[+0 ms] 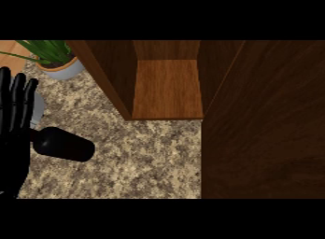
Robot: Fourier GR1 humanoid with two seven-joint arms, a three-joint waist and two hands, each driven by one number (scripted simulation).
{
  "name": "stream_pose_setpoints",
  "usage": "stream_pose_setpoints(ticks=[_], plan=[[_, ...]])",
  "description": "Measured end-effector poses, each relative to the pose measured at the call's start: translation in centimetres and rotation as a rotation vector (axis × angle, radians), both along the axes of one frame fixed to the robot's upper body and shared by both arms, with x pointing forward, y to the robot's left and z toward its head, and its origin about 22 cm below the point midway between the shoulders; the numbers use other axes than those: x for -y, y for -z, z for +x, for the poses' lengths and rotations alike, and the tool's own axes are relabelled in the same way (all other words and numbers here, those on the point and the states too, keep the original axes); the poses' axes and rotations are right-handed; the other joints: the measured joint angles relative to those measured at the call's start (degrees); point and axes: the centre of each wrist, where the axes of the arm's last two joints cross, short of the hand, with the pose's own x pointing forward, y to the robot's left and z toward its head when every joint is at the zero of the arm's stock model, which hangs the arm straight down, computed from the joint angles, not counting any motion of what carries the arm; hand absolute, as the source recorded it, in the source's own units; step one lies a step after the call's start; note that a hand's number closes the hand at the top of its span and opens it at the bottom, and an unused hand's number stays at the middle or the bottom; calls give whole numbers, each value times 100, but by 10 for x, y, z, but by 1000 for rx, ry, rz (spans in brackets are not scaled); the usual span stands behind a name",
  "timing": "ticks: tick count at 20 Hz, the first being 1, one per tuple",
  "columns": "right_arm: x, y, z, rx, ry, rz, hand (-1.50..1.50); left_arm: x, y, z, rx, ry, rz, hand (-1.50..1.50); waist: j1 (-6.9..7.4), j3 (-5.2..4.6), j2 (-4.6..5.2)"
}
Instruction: Pick up the wine, place it into the cabinet and close the cabinet
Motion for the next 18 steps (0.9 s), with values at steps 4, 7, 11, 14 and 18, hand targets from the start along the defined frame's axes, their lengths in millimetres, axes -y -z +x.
stream_pose_setpoints(ticks=[4,7,11,14,18], plan=[[4,2,-4,-5,25,10,-150,-22,3,11,-5,156,-11,-150,23,-21,-97],[2,3,-11,-19,0,36,-150,-35,11,12,-44,341,-41,-150,13,-36,-136],[-7,0,-26,-85,-112,80,-150,-56,15,14,-155,524,-111,-150,10,-38,-170],[-12,-9,-46,-114,-149,102,-150,-81,7,10,-204,606,-143,-150,30,-35,-190],[-18,-29,-69,-129,-170,107,-150,-114,-18,10,-232,666,-170,-150,54,-31,-189]])
